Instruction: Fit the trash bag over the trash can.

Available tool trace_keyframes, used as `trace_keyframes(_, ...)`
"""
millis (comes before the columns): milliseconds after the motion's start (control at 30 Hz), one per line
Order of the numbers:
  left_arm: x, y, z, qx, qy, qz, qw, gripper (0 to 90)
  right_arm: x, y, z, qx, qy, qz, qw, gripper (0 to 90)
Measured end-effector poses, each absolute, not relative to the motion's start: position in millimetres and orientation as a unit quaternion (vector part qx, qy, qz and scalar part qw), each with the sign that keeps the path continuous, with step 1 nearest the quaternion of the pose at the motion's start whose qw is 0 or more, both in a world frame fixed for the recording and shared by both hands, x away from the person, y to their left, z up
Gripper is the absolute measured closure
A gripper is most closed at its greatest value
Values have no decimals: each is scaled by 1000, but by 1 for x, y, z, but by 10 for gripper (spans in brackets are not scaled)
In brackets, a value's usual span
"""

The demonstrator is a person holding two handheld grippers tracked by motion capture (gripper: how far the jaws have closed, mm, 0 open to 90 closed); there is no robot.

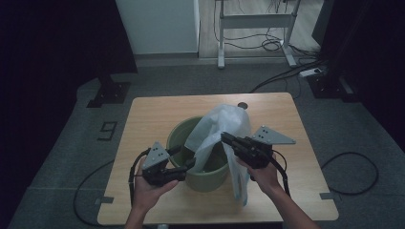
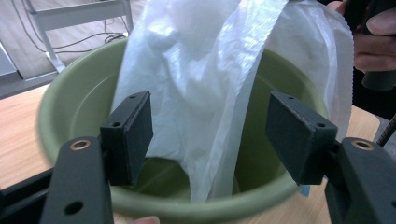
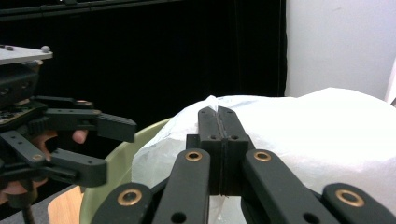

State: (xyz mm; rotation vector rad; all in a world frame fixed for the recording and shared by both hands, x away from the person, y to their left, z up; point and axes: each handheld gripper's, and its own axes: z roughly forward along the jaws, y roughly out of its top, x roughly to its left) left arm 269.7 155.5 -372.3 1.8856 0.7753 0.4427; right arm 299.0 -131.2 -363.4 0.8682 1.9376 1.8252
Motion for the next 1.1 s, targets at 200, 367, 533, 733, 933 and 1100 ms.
trace_keyframes(200, 276, 142, -371, 785, 316, 188, 498, 359, 297, -130, -361, 302, 678, 649, 164, 893)
trace_keyframes(367, 280, 132, -370, 787, 316, 196, 492, 463, 296, -128, -362, 300, 678, 651, 159, 892)
trace_keyframes(533, 284, 125, -373, 795, 312, 193, 483, 683, 296, -125, -365, 298, 678, 654, 151, 891)
trace_keyframes(733, 284, 123, -377, 789, 323, 205, 480, 851, 293, -129, -367, 294, 677, 659, 144, 831)
trace_keyframes(933, 287, 126, -377, 775, 353, 213, 480, 898, 277, -132, -369, 306, 662, 663, 169, 537)
trace_keyframes(1100, 287, 128, -376, 773, 362, 212, 476, 898, 252, -139, -381, 318, 649, 664, 191, 456)
